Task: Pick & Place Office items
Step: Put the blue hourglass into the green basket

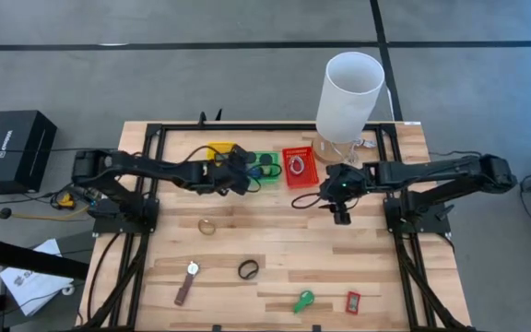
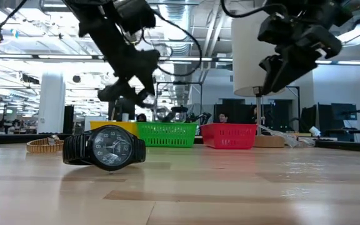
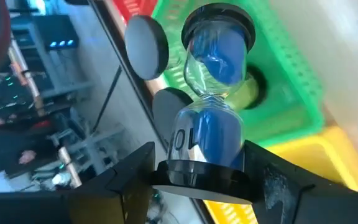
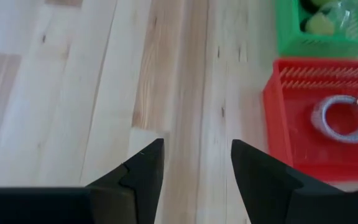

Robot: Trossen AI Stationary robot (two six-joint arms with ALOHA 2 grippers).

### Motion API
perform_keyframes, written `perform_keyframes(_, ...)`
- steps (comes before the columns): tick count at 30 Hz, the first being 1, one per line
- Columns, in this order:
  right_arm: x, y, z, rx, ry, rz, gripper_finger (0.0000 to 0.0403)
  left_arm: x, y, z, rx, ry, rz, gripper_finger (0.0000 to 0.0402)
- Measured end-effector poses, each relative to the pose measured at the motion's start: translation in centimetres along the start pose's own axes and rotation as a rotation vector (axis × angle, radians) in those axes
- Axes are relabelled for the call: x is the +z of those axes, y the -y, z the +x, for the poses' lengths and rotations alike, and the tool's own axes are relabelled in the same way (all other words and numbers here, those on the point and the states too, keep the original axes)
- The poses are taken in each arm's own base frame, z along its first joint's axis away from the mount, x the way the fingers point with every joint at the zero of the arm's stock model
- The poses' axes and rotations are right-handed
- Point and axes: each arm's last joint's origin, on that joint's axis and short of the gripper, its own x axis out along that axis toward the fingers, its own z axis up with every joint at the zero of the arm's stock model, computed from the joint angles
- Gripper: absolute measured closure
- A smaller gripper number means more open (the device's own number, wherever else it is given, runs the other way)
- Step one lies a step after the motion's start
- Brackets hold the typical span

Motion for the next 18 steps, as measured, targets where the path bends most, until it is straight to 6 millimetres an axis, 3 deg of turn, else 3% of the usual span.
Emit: perform_keyframes(18, 0.4, 0.1, 0.1, -0.007, 0.039, -0.004, 0.0226, 0.5, 1.1, 1.2, -0.039, -0.037, 0.427, 0.0187)
